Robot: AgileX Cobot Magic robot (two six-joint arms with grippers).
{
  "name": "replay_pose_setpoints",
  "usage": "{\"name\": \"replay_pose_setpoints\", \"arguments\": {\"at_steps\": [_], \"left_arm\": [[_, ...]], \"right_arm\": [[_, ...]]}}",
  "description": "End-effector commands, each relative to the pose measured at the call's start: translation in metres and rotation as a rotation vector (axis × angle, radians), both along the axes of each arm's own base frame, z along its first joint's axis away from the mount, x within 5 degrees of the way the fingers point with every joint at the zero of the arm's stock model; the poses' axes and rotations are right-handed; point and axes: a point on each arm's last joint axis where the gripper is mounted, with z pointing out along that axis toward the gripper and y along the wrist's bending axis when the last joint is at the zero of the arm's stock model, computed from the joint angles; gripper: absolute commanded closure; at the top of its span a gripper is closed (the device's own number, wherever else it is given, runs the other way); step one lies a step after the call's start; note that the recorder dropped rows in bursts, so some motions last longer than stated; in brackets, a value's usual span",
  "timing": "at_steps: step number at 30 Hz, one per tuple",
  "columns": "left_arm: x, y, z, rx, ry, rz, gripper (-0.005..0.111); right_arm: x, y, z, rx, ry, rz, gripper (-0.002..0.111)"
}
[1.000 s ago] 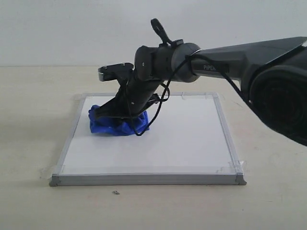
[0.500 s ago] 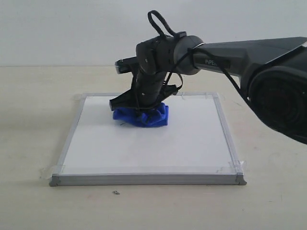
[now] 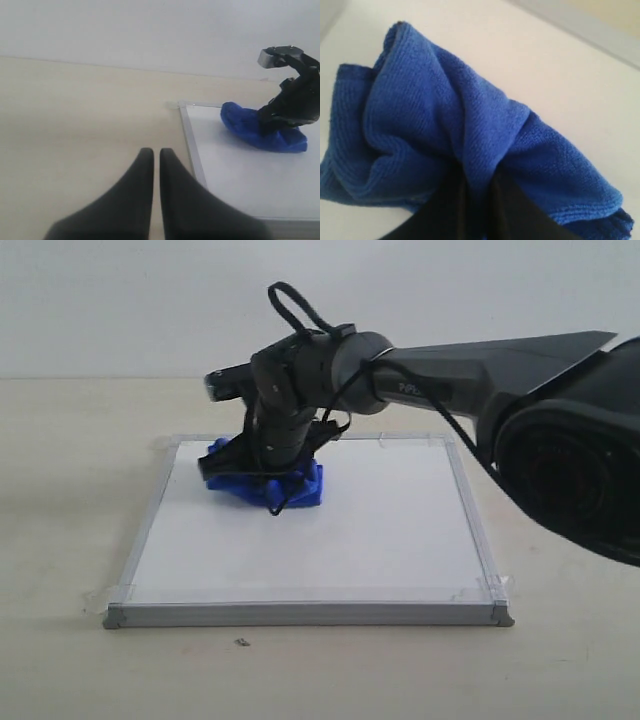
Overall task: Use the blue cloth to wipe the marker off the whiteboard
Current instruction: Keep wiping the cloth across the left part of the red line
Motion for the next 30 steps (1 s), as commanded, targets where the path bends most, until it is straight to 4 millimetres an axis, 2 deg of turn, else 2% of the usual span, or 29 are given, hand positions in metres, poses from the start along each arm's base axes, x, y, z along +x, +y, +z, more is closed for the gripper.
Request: {"name": "replay_pose_setpoints", "arguments": {"at_steps": [1, 3, 8, 11, 14, 19, 21, 23, 30], "left_arm": [[0.000, 0.000, -0.001, -0.003, -0.003, 0.001, 0.102], [0.000, 0.000, -0.001, -0.003, -0.003, 0.001, 0.102], [0.000, 0.000, -0.001, -0.003, -0.003, 0.001, 0.102], [0.000, 0.000, -0.001, -0.003, -0.003, 0.001, 0.102], [0.000, 0.000, -0.001, -0.003, -0.003, 0.001, 0.102], [0.000, 0.000, -0.001, -0.003, -0.003, 0.001, 0.102], [0.000, 0.000, -0.001, -0.003, -0.003, 0.001, 0.102], [0.000, 0.000, -0.001, -0.003, -0.003, 0.001, 0.102], [0.000, 0.000, -0.001, -0.003, -0.003, 0.001, 0.102]], "right_arm": [[0.014, -0.033, -0.008, -0.022, 0.053, -0.132, 0.108], [0.011, -0.028, -0.008, 0.005, 0.072, -0.080, 0.108], [-0.008, 0.012, -0.005, 0.113, 0.077, 0.232, 0.108], [-0.019, 0.029, -0.004, 0.134, 0.067, 0.348, 0.108], [-0.017, 0.027, -0.004, 0.107, 0.058, 0.328, 0.108], [0.003, -0.005, -0.006, 0.016, 0.034, 0.007, 0.108], [0.005, -0.013, -0.007, 0.017, 0.062, -0.036, 0.108], [0.002, -0.012, -0.008, 0.009, 0.086, -0.008, 0.108], [-0.018, 0.013, -0.009, 0.014, 0.123, 0.362, 0.108]]}}
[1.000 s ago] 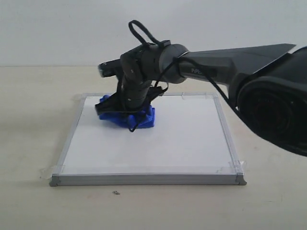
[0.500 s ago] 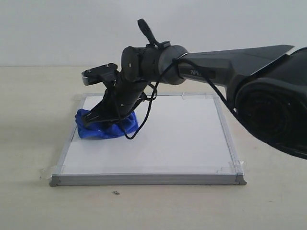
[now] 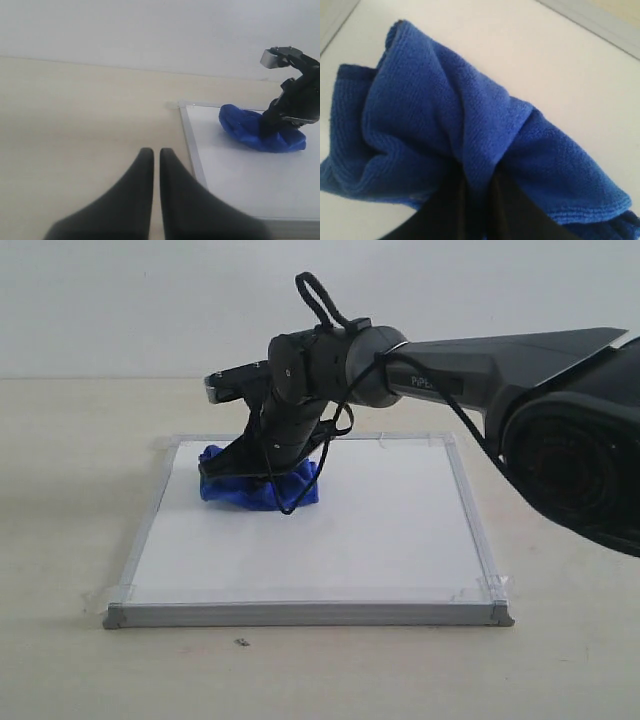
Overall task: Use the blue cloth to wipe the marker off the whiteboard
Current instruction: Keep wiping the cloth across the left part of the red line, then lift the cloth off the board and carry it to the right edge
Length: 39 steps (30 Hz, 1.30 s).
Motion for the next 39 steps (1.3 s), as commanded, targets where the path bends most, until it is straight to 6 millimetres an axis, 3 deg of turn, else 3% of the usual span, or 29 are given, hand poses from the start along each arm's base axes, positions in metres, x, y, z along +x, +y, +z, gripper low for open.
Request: {"name": "replay_pose_setpoints", "arguments": {"at_steps": [1, 7, 11, 17, 23, 27, 31, 36, 39], "left_arm": [[0.000, 0.000, -0.001, -0.003, -0.003, 0.001, 0.102], [0.000, 0.000, -0.001, -0.003, -0.003, 0.001, 0.102], [0.000, 0.000, -0.001, -0.003, -0.003, 0.001, 0.102], [0.000, 0.000, -0.001, -0.003, -0.003, 0.001, 0.102], [0.000, 0.000, -0.001, -0.003, -0.003, 0.001, 0.102], [0.000, 0.000, -0.001, -0.003, -0.003, 0.001, 0.102], [0.000, 0.000, -0.001, -0.003, -0.003, 0.001, 0.102], [0.000, 0.000, -0.001, -0.003, -0.003, 0.001, 0.102], [0.000, 0.000, -0.001, -0.003, -0.003, 0.001, 0.102]], "right_arm": [[-0.016, 0.009, -0.007, -0.039, 0.073, 0.194, 0.108], [-0.010, -0.018, 0.023, -0.217, 0.015, 0.082, 0.108], [-0.008, -0.052, 0.065, -0.363, -0.016, 0.026, 0.108], [-0.012, -0.098, 0.123, -0.385, -0.029, -0.120, 0.108], [-0.023, -0.149, 0.161, -0.430, -0.037, -0.239, 0.108], [-0.042, -0.183, 0.165, -0.488, 0.006, -0.200, 0.108], [-0.061, -0.217, 0.156, -0.589, 0.074, -0.023, 0.108], [-0.076, -0.237, 0.136, -0.700, 0.159, 0.314, 0.108], [-0.085, -0.239, 0.116, -0.777, 0.214, 0.753, 0.108]]}}
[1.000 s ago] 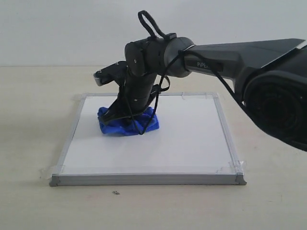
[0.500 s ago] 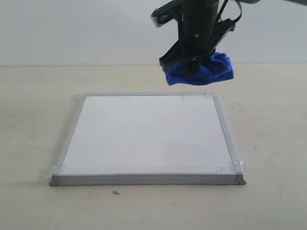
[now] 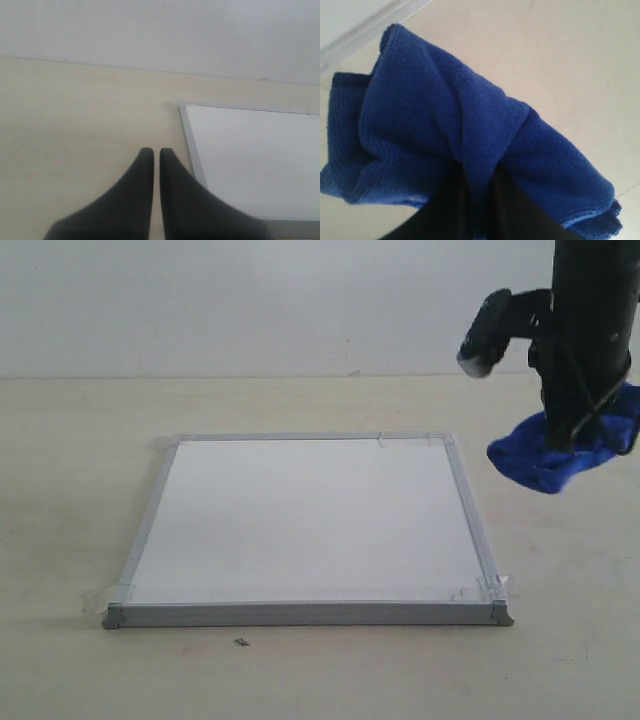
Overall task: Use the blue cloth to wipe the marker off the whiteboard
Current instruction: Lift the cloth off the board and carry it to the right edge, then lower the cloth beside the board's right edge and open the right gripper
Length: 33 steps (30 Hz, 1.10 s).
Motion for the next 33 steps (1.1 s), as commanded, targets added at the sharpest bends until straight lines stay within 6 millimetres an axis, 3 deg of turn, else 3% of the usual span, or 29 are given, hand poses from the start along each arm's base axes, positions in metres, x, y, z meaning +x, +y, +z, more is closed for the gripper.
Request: {"name": "replay_pose_setpoints", "arguments": {"at_steps": [1, 3, 7, 19, 33], "left_arm": [[0.000, 0.000, -0.001, -0.003, -0.003, 0.001, 0.102], [0.000, 0.000, -0.001, -0.003, -0.003, 0.001, 0.102], [0.000, 0.000, -0.001, -0.003, -0.003, 0.001, 0.102], [0.000, 0.000, -0.001, -0.003, -0.003, 0.001, 0.102], [0.000, 0.000, -0.001, -0.003, -0.003, 0.001, 0.102]], "right_arm": [[-0.010, -0.004, -0.015, -0.067, 0.173, 0.412, 0.108], [-0.003, -0.001, -0.026, -0.071, 0.101, 0.521, 0.108], [0.003, 0.001, -0.041, -0.106, 0.169, 0.717, 0.108], [0.026, 0.007, -0.100, -0.139, 0.262, 1.026, 0.108], [0.030, 0.009, -0.107, -0.140, 0.235, 1.045, 0.108]]}}
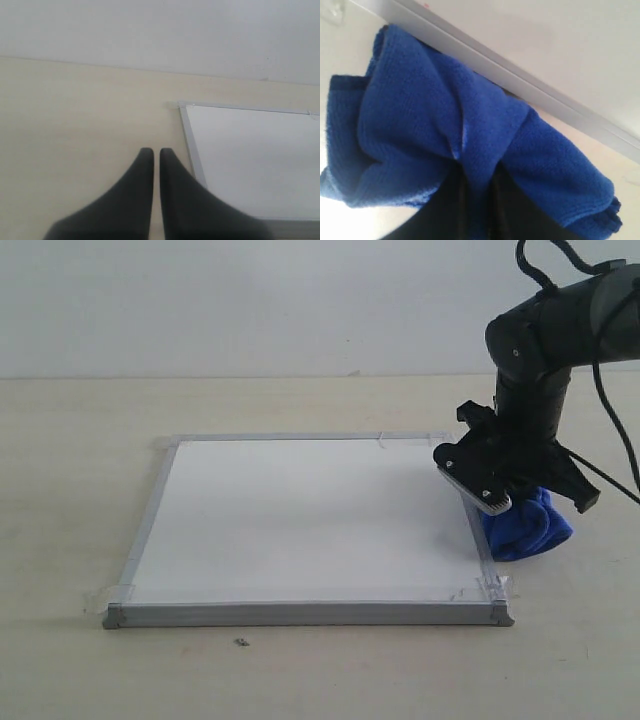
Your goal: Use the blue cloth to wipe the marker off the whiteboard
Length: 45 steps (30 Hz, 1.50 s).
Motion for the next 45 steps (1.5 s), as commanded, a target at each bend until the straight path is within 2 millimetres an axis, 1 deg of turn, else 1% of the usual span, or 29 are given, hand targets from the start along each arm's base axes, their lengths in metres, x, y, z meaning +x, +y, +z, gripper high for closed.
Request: {"name": "replay_pose_setpoints", "arguments": {"at_steps": [1, 9, 12, 14, 17, 22, 24, 26, 31, 33, 36, 41, 43, 45], "left_arm": [[0.000, 0.000, -0.001, -0.003, -0.003, 0.001, 0.102], [0.000, 0.000, -0.001, -0.003, -0.003, 0.001, 0.102], [0.000, 0.000, -0.001, -0.003, -0.003, 0.001, 0.102], [0.000, 0.000, -0.001, -0.003, -0.003, 0.001, 0.102], [0.000, 0.000, -0.001, -0.003, -0.003, 0.001, 0.102], [0.000, 0.000, -0.001, -0.003, -0.003, 0.001, 0.102], [0.000, 0.000, -0.001, -0.003, -0.003, 0.001, 0.102], [0.000, 0.000, -0.001, -0.003, -0.003, 0.001, 0.102], [0.000, 0.000, -0.001, -0.003, -0.003, 0.001, 0.102], [0.000, 0.000, -0.001, -0.003, -0.003, 0.001, 0.102], [0.000, 0.000, -0.001, -0.003, -0.003, 0.001, 0.102], [0.000, 0.000, -0.001, -0.003, -0.003, 0.001, 0.102], [0.000, 0.000, -0.001, -0.003, -0.003, 0.001, 0.102], [0.000, 0.000, -0.001, -0.003, -0.003, 0.001, 0.102]], "right_arm": [[0.000, -0.003, 0.000, 0.001, 0.001, 0.001, 0.108], [0.002, -0.002, 0.000, 0.008, -0.019, 0.006, 0.108], [0.002, -0.002, 0.000, 0.016, -0.026, -0.028, 0.108], [0.002, -0.002, 0.000, 0.022, -0.032, -0.057, 0.105], [0.002, -0.002, 0.000, 0.028, -0.038, -0.083, 0.093], [0.004, -0.001, 0.000, 0.065, -0.085, -0.190, 0.059], [0.005, -0.001, 0.000, 0.074, -0.097, -0.209, 0.049], [0.005, -0.001, 0.000, 0.076, -0.099, -0.218, 0.045], [0.001, -0.002, 0.001, 0.067, -0.075, -0.259, 0.045], [0.001, -0.002, 0.007, 0.074, -0.091, -0.274, 0.045], [-0.001, -0.004, 0.027, 0.070, -0.140, -0.262, 0.045], [-0.021, -0.010, 0.075, 0.060, -0.171, -0.296, 0.045], [-0.030, -0.009, 0.095, 0.107, -0.195, -0.343, 0.045], [-0.041, -0.007, 0.118, 0.195, -0.249, -0.420, 0.045]]}}
